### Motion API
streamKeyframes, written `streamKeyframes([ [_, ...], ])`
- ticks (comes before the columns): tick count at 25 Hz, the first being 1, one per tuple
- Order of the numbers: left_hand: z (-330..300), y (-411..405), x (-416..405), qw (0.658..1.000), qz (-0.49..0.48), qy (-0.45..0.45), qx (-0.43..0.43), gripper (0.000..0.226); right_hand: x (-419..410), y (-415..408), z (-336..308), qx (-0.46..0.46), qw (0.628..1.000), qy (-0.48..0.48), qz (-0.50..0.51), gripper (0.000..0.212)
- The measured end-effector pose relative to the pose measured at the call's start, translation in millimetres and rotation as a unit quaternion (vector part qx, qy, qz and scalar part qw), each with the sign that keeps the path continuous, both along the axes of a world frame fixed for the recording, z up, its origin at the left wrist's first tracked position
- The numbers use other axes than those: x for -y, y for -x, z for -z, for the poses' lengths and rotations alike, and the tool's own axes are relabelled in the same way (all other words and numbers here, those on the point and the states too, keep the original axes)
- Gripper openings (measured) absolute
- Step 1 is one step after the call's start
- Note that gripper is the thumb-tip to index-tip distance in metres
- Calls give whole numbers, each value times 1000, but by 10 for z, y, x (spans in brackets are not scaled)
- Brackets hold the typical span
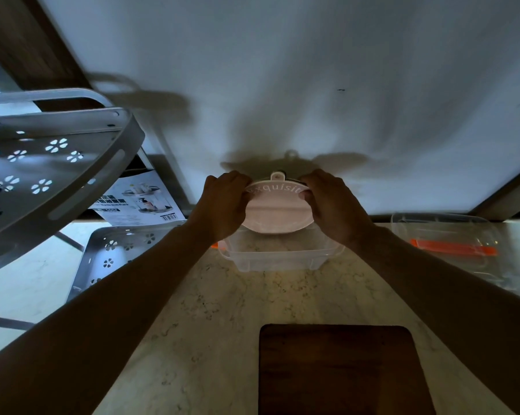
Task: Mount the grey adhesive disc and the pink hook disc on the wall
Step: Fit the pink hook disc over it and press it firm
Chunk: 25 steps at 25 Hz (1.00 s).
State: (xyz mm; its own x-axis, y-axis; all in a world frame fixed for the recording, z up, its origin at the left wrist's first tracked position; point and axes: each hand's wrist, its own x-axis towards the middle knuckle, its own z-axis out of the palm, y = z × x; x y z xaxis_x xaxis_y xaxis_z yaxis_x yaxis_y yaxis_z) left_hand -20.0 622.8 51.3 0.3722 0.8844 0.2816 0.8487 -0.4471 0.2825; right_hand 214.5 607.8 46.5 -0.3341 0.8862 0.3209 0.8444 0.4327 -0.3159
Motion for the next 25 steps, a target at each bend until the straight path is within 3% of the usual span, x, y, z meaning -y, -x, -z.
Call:
streamKeyframes([
  [5, 58, 34, 56, 996, 24, 16, -80, 23, 31, 95, 95, 8, 999, 27, 27, 24],
  [15, 54, 20, 7, 1000, 4, 29, -6, 20, 3, 48, 78, 6, 1000, 24, 19, 27],
  [25, 8, -47, -99, 1000, 6, 14, -17, 18, -146, 76, 83, 22, 998, 16, 48, 23],
])
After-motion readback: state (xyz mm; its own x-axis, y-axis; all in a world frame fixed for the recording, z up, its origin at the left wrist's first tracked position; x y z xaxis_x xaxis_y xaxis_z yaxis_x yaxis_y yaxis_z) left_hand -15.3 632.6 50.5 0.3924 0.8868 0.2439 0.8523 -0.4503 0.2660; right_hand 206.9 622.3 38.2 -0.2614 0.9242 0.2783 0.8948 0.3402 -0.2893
